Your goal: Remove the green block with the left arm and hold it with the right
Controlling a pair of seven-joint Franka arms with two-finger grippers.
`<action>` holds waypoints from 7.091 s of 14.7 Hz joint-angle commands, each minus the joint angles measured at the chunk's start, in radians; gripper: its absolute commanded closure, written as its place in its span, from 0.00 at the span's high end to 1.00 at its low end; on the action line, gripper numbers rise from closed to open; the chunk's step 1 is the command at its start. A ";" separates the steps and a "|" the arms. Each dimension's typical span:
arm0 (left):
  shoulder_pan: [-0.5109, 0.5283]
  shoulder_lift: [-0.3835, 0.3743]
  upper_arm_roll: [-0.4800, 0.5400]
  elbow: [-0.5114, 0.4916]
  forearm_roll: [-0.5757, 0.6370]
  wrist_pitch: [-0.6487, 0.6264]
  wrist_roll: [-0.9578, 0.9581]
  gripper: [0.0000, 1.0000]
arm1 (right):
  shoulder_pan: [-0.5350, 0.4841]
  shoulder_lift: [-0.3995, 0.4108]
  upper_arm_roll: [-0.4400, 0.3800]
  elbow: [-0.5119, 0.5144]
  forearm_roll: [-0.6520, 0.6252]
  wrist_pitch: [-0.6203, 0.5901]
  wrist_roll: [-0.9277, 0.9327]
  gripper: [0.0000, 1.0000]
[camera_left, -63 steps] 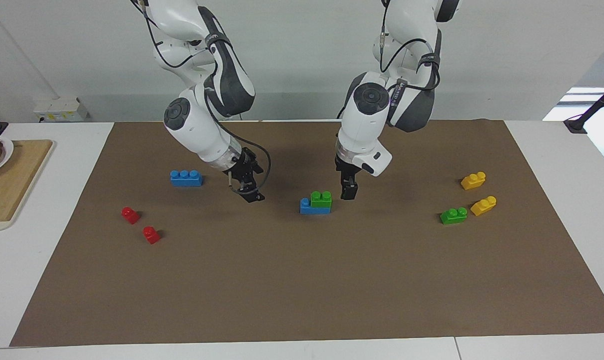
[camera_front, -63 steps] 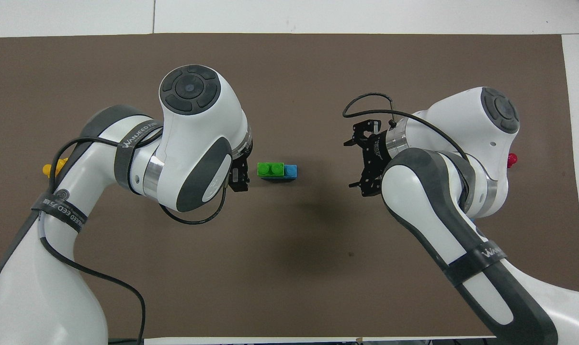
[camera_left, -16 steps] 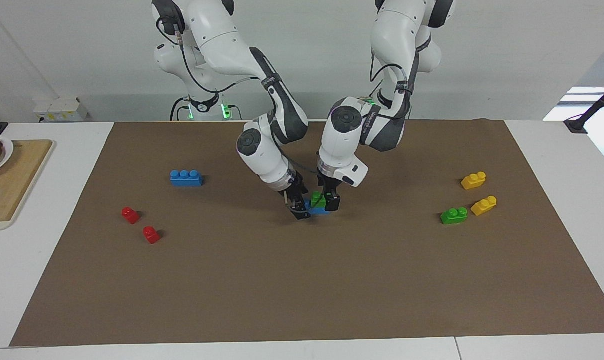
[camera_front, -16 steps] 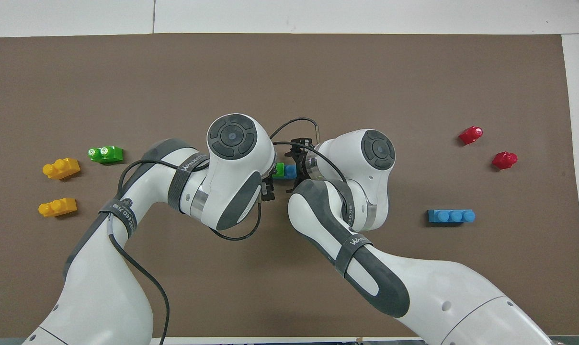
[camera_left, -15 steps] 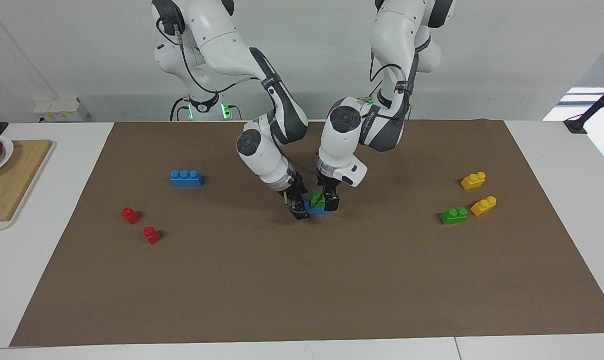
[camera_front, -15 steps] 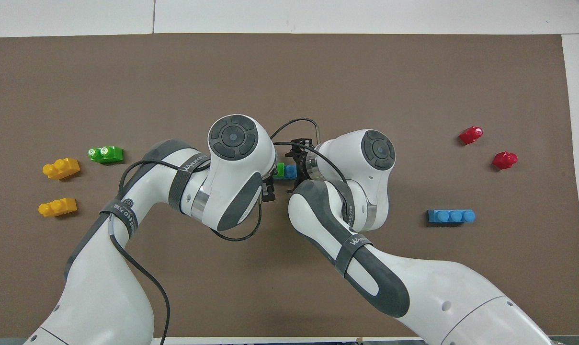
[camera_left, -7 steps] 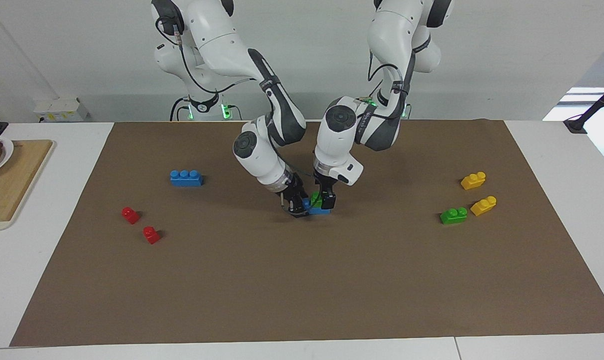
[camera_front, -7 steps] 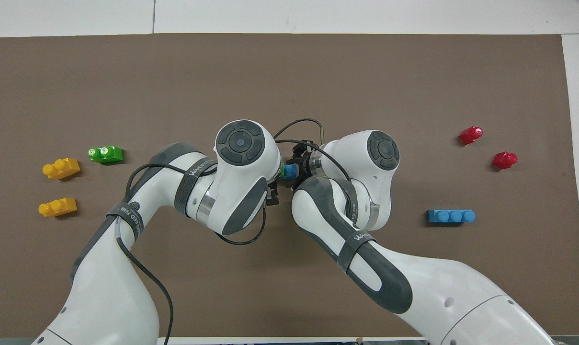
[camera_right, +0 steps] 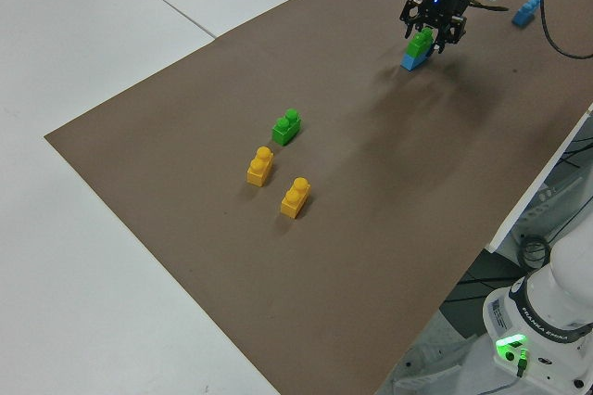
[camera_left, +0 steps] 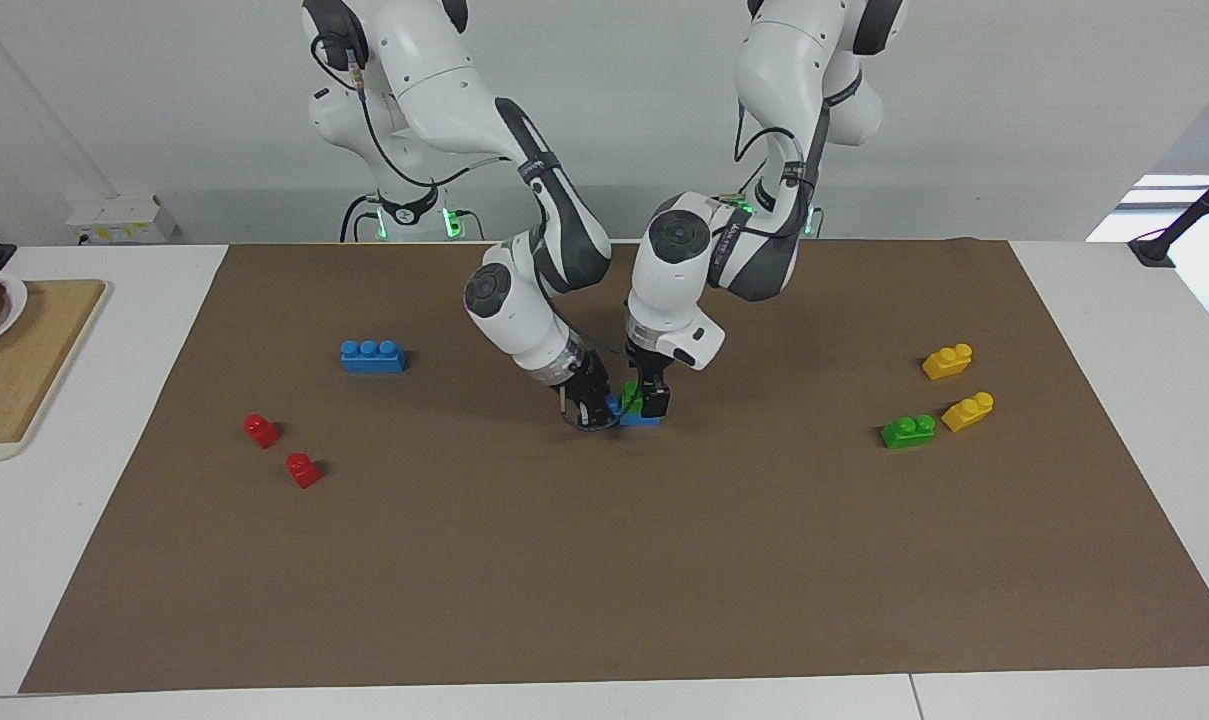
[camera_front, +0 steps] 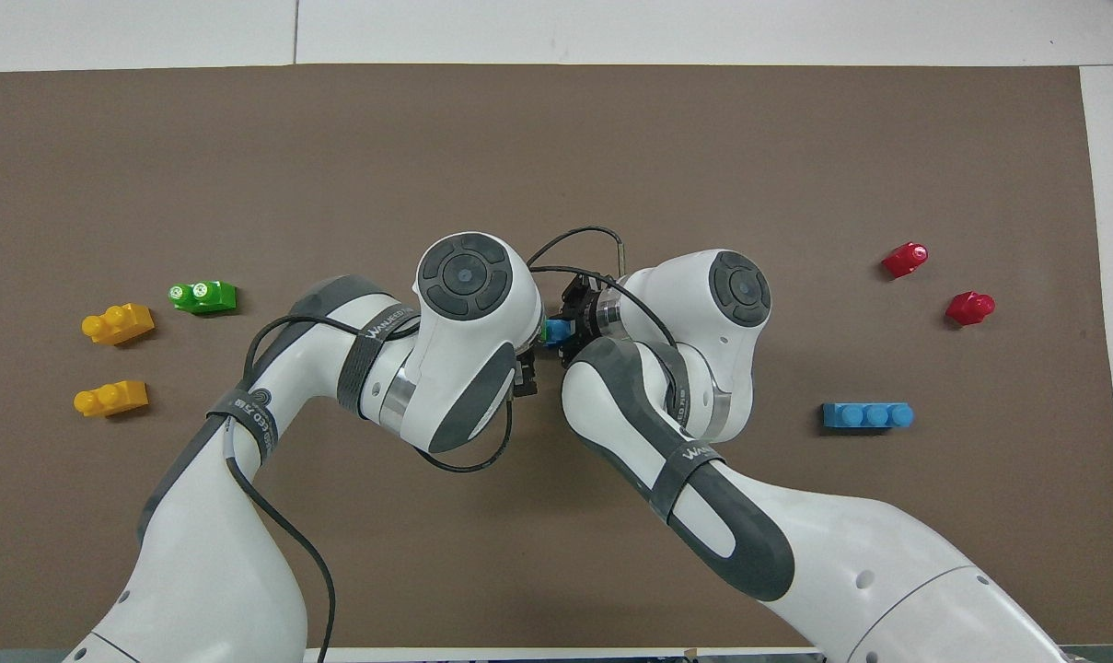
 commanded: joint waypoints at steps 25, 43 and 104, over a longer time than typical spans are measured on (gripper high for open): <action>0.129 -0.323 0.019 -0.125 0.045 -0.297 0.624 0.00 | -0.019 -0.016 0.003 0.039 0.027 -0.011 0.010 0.00; 0.619 -0.452 0.025 -0.470 0.027 -0.169 2.182 0.00 | -0.649 -0.219 -0.005 -0.024 -0.145 -0.542 -0.507 0.00; 0.597 -0.305 0.034 0.192 0.036 -0.622 2.236 1.00 | -0.689 -0.384 0.001 0.279 -0.499 -0.827 -1.149 0.99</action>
